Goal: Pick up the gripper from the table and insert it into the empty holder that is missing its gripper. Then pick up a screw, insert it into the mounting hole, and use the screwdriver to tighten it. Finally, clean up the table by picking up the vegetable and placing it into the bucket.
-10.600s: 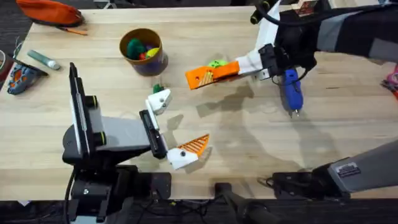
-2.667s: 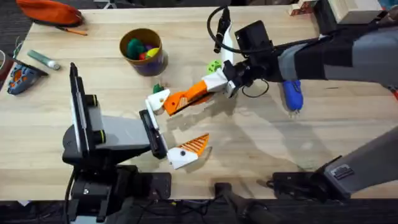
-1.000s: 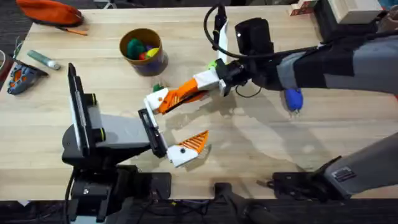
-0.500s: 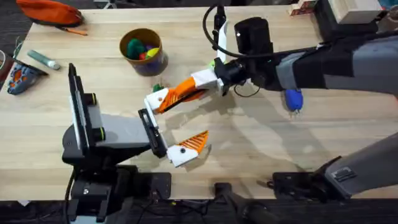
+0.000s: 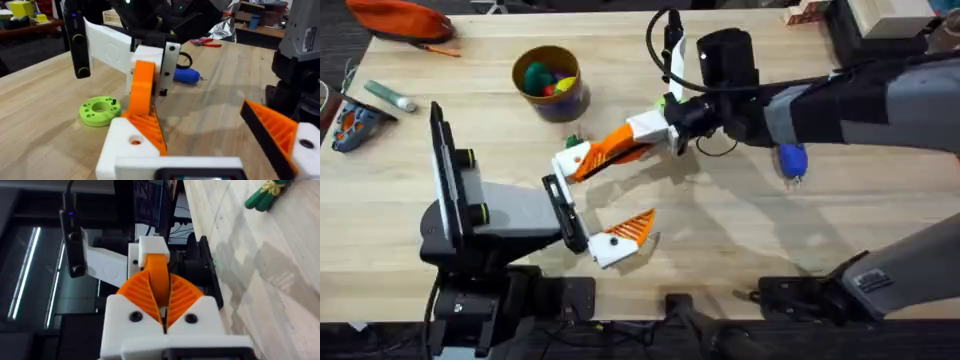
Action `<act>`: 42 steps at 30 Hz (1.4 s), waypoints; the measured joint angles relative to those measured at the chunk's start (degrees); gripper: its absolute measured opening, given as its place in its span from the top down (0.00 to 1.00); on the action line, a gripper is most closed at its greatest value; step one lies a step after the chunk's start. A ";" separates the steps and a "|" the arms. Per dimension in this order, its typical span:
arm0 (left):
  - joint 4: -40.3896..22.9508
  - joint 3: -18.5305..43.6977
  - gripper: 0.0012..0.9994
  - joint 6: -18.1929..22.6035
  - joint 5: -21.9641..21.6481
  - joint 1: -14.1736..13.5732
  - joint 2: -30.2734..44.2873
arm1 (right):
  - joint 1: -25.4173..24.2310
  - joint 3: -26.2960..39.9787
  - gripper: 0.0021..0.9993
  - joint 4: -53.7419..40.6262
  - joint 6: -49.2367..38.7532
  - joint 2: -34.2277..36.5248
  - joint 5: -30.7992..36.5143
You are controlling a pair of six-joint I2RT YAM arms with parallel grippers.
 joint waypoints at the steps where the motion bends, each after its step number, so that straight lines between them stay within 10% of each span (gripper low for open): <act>1: 0.00 0.02 0.01 -0.03 -0.02 0.00 0.00 | 0.03 -0.04 1.00 0.00 0.02 -0.05 0.06; 42: 0.17 0.00 0.01 -0.68 -1.73 0.33 0.13 | 2.43 -4.59 1.00 5.59 4.11 -5.00 11.04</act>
